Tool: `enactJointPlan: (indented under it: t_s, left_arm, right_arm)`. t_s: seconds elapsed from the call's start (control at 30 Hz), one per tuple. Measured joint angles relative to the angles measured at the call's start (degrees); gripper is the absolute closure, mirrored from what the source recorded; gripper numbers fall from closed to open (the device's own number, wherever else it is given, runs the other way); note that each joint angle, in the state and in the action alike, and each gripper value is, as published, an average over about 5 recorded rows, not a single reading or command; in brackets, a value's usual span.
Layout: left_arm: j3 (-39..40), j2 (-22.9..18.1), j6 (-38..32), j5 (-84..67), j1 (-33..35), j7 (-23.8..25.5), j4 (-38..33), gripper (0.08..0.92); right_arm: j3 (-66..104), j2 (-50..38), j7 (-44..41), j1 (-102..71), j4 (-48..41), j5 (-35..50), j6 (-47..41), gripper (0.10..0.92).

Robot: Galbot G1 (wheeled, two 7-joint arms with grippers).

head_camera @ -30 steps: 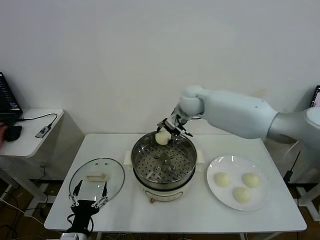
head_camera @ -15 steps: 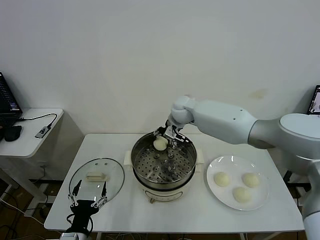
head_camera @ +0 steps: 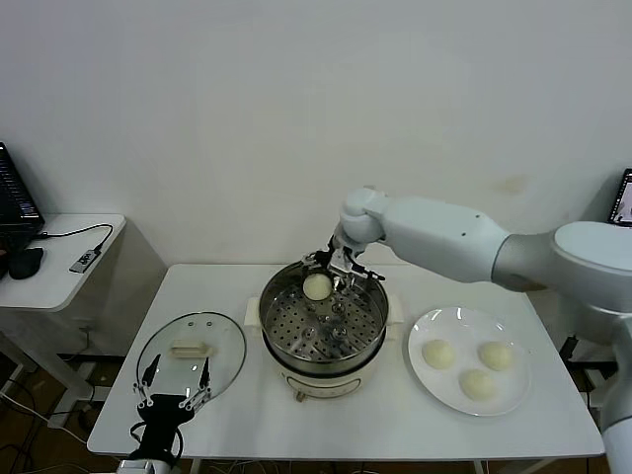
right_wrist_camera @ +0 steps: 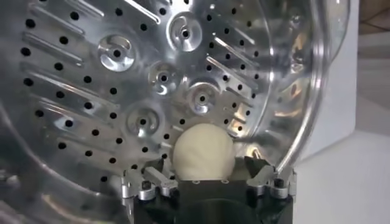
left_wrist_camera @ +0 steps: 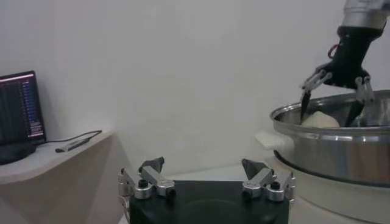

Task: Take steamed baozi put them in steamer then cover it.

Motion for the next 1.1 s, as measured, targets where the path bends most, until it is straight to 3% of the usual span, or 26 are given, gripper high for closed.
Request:
enactJointPlan:
  t_s: [0.23, 0.47, 0.77, 1.1]
  left_arm:
    - [-0.2, 0.59, -0.01, -0.23, 0.21, 0.02, -0.75, 0.177]
    - [-0.48, 1.37, -0.05, -0.42, 0.29, 0.05, -1.28, 0.177]
    - [-0.48, 1.65, 0.07, -0.38, -0.21, 0.06, -1.08, 0.177]
    - [-0.72, 1.28, 0.32, 0.22, -0.11, 0.1, -0.68, 0.177]
  right_arm:
    - [-1.2, -9.4, -2.41, 5.26, 9.62, 10.32, -14.6, 0.203]
    - [-1.3, -21.87, -4.15, 6.94, 18.51, 14.09, -24.16, 0.203]
    - [5.06, -35.56, -5.17, -1.86, 23.66, 11.11, -28.47, 0.203]
    - [17.24, -40.04, -4.66, -20.69, 22.06, 3.49, -29.08, 0.203]
